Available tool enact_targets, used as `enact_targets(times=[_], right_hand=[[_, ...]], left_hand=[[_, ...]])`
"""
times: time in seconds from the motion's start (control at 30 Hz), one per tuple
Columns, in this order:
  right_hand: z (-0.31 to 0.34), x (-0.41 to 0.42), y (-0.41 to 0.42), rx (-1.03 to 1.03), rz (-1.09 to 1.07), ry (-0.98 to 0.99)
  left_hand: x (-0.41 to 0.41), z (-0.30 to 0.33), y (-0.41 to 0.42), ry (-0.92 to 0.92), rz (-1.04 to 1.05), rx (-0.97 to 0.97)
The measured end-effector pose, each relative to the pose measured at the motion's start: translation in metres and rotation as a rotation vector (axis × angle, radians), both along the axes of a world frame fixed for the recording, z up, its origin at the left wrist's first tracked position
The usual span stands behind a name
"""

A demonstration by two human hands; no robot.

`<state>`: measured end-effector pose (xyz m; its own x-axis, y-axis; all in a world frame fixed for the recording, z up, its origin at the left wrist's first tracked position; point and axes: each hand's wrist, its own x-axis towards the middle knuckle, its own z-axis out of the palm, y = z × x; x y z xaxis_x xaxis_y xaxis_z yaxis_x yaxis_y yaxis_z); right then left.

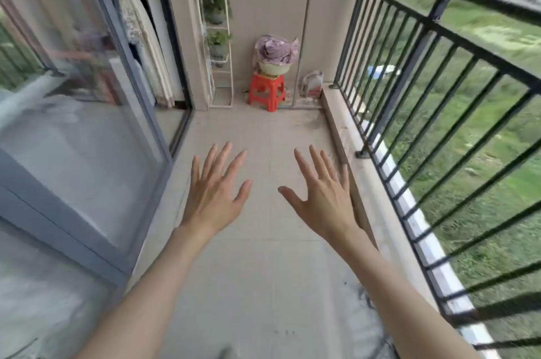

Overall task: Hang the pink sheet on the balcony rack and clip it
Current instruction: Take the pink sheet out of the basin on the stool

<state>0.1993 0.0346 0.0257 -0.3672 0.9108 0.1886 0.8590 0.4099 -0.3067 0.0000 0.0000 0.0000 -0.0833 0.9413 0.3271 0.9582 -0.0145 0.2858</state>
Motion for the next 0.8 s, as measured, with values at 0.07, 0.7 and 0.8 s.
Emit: enact_targets(times=[0.07,0.7,0.8], right_hand=[[-0.018,-0.001,0.012,-0.053,-0.015,-0.039],[-0.050,-0.120,0.361,-0.246,-0.048,0.040],[-0.055,-0.130,0.424,-0.273,-0.048,0.036]], left_hand=[[-0.004,-0.021,0.010,0.001,0.027,-0.045],[-0.128,-0.053,0.342,-0.146,0.089,-0.128],[-0.141,-0.062,0.399,-0.174,0.096,-0.171]])
